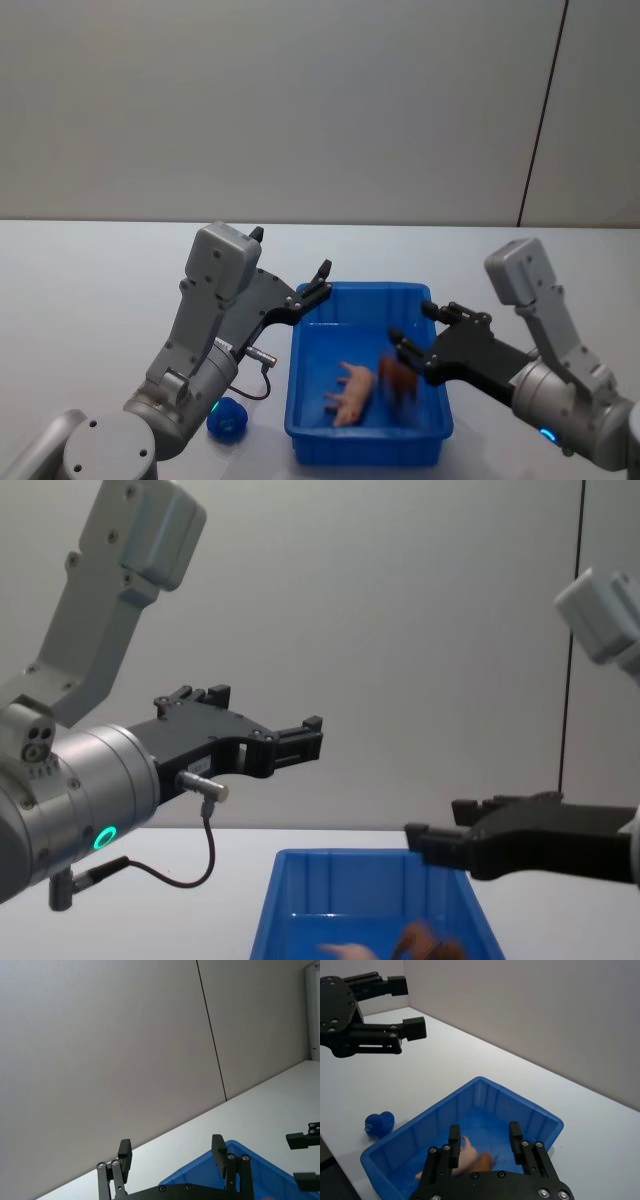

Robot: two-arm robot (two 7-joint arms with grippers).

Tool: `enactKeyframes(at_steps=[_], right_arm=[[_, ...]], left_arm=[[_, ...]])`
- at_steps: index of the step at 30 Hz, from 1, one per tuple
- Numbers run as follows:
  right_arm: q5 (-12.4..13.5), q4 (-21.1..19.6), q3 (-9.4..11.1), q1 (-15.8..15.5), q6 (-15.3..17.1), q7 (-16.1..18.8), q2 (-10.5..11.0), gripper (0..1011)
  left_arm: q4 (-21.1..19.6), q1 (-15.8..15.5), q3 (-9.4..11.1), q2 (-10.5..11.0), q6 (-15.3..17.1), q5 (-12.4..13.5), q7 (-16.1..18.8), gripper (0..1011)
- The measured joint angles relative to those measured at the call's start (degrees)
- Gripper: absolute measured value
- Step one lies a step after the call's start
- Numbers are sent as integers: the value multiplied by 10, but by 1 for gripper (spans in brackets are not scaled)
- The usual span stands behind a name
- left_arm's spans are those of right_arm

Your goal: Pick up the two dolls from the table and place them into the box.

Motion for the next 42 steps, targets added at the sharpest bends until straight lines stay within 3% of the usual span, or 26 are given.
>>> enactKeyframes(at_steps=[3,8,16,30,42], right_arm=[[-1,6,-3,2,4,1,-4,629],[2,13,-5,2,5,2,-5,809],[13,12,4,-8,-18,4,10,1001],[36,1,35,-42,-73,16,63,1001],[44,-3,45,-55,-90,19,82,1000]], left_arm=[[0,0,0,0,0,0,0,1001],[0,0,0,0,0,0,0,1001],[0,0,0,0,0,0,0,1000],[0,0,0,0,0,0,0,1001],[-9,3,-3,7,14,14,-8,1001]])
